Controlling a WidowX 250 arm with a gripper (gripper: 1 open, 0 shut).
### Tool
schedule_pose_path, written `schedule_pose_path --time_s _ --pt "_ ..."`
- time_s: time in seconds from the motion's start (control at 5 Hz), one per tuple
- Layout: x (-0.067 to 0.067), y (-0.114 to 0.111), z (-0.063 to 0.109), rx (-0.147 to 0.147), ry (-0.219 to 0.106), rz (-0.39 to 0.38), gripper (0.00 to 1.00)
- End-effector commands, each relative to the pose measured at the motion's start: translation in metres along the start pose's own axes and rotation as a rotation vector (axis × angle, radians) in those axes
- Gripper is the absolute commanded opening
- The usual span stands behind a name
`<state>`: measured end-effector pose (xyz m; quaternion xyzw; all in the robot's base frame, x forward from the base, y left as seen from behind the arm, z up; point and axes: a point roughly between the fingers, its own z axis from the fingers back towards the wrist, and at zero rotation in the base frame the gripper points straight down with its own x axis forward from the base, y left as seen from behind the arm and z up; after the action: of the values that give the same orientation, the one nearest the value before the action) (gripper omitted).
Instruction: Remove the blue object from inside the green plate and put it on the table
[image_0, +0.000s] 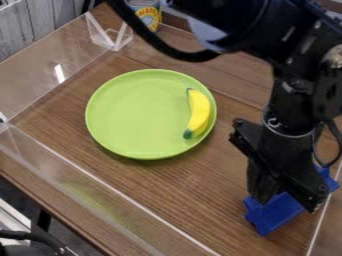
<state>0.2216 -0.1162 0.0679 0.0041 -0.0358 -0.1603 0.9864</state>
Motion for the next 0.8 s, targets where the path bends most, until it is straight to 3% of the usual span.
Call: schedule_pose_path --time_s 0.0,0.4,0.6 --pt "0.011 0.004 0.018 -0.004 -0.074 0.090 1.00" --pt "0.008 0.005 0.009 0.002 -0.081 0.217 1.00" --pt "0.012 -0.001 0.007 -0.009 -0.085 0.178 1.00"
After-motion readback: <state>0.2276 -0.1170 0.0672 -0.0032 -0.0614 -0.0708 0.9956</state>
